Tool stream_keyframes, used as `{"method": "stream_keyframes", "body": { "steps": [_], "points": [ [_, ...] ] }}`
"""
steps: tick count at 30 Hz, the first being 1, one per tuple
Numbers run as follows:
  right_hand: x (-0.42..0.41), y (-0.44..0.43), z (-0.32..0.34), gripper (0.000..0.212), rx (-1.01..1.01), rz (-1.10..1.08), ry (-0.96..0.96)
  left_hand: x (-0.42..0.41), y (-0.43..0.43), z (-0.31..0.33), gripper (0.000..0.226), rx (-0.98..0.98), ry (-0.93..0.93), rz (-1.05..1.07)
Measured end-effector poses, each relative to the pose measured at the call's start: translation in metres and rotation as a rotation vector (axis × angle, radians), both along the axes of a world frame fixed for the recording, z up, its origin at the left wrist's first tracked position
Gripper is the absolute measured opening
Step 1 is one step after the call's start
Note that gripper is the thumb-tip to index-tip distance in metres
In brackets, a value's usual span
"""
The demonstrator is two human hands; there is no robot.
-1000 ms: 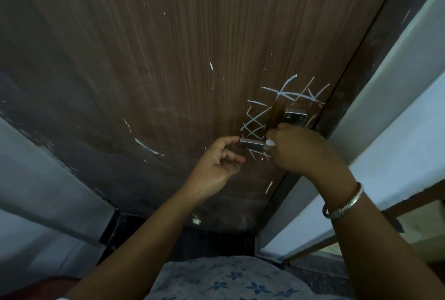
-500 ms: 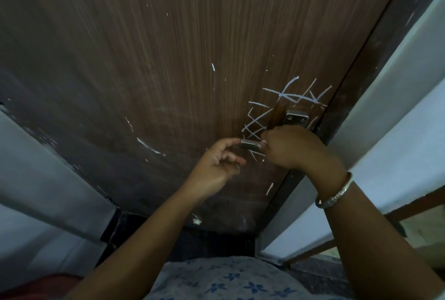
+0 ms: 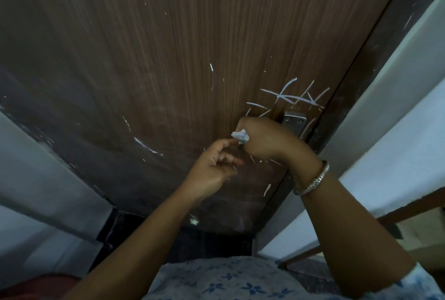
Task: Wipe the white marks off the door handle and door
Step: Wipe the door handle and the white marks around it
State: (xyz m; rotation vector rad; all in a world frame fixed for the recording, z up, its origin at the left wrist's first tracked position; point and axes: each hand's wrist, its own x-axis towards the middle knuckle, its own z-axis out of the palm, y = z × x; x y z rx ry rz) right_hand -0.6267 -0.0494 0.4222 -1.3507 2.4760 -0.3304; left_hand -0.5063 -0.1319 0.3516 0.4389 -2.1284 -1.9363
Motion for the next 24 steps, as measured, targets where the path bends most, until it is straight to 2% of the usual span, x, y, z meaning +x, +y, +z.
{"method": "stream_keyframes", "body": {
  "steps": [6,12,16,18,24],
  "points": [
    [-0.007,0.005,-0.001,0.004,-0.183,-0.018,-0.235,0.002,0.001,0.001,0.052,0.009,0.01,0.005],
    [-0.009,0.004,-0.01,0.016,-0.286,-0.084,-0.24,0.0,0.002,0.004,0.048,0.027,0.024,0.035],
    [-0.012,0.006,-0.012,0.007,-0.328,-0.103,-0.392,-0.003,0.002,0.005,0.041,0.075,0.043,0.069],
    [-0.012,0.007,-0.011,0.006,-0.311,-0.076,-0.377,-0.006,0.001,0.006,0.039,0.087,0.051,0.078],
    [-0.009,0.005,-0.01,0.012,-0.214,-0.04,-0.152,-0.009,0.001,0.009,0.033,0.078,0.065,0.115]
  ]
}}
